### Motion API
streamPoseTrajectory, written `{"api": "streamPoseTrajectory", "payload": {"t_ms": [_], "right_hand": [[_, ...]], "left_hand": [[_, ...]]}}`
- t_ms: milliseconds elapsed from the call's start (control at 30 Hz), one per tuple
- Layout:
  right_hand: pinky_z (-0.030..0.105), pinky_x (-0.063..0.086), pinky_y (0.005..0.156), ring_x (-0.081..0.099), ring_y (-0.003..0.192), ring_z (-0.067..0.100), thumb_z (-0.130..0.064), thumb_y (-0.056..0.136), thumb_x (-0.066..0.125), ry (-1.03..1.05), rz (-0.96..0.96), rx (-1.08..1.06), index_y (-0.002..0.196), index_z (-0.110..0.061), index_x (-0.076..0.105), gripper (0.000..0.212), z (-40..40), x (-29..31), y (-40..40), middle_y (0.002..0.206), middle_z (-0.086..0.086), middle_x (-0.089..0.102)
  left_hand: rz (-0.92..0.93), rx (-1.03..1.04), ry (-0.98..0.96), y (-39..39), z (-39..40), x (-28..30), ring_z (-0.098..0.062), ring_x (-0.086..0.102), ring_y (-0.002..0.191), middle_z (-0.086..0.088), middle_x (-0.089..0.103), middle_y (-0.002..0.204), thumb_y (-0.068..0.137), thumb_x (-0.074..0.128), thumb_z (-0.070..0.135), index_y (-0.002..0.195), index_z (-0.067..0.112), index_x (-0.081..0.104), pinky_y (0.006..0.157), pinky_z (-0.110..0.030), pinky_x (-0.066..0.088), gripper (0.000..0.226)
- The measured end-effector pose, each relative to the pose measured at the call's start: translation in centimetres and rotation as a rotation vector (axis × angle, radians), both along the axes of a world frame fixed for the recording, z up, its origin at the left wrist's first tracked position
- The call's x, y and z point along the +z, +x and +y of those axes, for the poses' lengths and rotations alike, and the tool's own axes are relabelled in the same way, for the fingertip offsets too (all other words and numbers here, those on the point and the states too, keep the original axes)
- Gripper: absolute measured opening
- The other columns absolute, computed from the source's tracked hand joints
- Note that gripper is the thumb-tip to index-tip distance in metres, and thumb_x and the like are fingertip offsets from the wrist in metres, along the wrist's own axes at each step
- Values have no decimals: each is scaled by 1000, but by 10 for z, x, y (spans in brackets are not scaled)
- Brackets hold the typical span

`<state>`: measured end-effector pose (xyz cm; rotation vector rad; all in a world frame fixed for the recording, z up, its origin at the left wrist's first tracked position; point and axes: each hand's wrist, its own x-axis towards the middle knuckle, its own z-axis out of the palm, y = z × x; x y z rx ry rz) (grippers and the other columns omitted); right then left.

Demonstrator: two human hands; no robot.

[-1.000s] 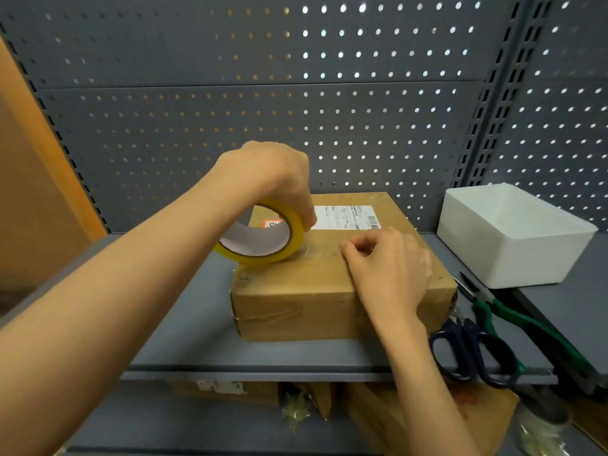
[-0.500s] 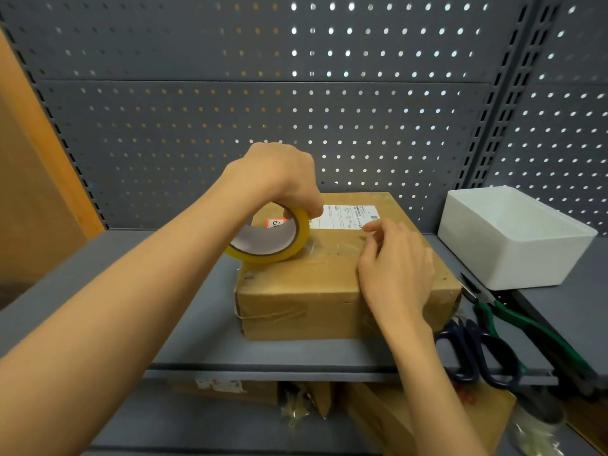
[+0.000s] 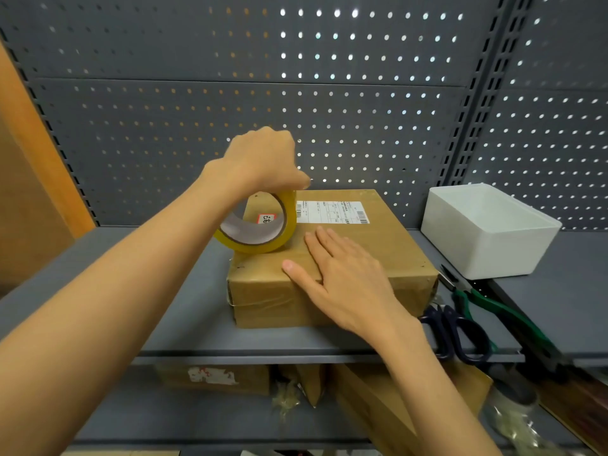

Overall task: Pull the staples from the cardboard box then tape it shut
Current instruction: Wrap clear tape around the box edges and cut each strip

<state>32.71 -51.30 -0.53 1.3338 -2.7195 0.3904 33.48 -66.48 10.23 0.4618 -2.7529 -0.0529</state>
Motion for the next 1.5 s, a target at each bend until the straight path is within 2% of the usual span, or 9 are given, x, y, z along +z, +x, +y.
{"api": "streamPoseTrajectory", "payload": {"t_ms": [367,500,667,767,967,1133,1233,1333,1500], "right_hand": [[38,-2,118,-4,146,19,-74,86,13,60,-75,-54,150,-28,10,79,-10,2,8,159,7,3],[41,-2,118,-6,146,21,-75,85,13,64,-92,-67,149,-31,10,78,-12,4,10,158,8,0],[42,-3,118,-7,146,22,-74,86,12,85,-86,-73,148,-37,10,72,-12,2,11,158,10,-2],[41,-3,118,-6,146,21,-73,86,11,78,-63,-83,149,-35,9,73,-13,0,12,158,10,-1],[38,-1,118,-2,146,20,-69,89,12,40,-30,-97,151,-21,12,77,-13,-2,13,158,10,4],[32,7,117,14,144,18,-54,97,23,-212,-93,-88,145,-9,31,66,0,1,13,155,10,22],[37,32,104,45,123,24,-32,99,38,-504,64,-241,128,-10,52,39,30,-3,9,132,9,52],[41,38,86,52,100,33,-13,93,46,-708,176,-515,110,-5,60,23,69,-10,1,107,15,59],[38,42,69,54,92,34,-15,91,54,-307,-31,-723,99,-1,59,17,113,-20,-7,101,18,59]], "left_hand": [[83,-21,34,13,-5,-10,-24,48,74,-7,65,84,80,57,46,90,8,70,58,-27,31,42],[63,-16,-24,11,3,-11,-25,49,68,-2,52,61,79,57,39,83,6,69,59,-27,30,35],[70,-8,-5,11,-1,-11,-18,44,57,-3,54,62,79,58,40,84,3,69,49,-22,26,39],[71,-11,20,12,-6,-12,-25,50,70,-6,61,72,79,57,42,88,4,69,54,-26,29,41],[46,-3,32,11,-4,-11,-16,43,58,1,49,60,81,56,40,83,3,67,65,-29,30,39],[24,4,9,10,0,-10,-16,40,56,1,46,60,79,57,40,75,6,62,50,-24,25,34],[10,-6,19,11,-3,-9,-18,41,58,0,45,60,79,57,41,72,9,58,50,-23,26,33],[6,-6,30,12,-5,-8,-15,39,55,-1,46,60,79,56,42,70,10,56,49,-23,27,33],[-4,-9,38,13,-3,-9,-21,46,63,-3,51,64,78,58,44,74,7,63,49,-23,29,37]]}}
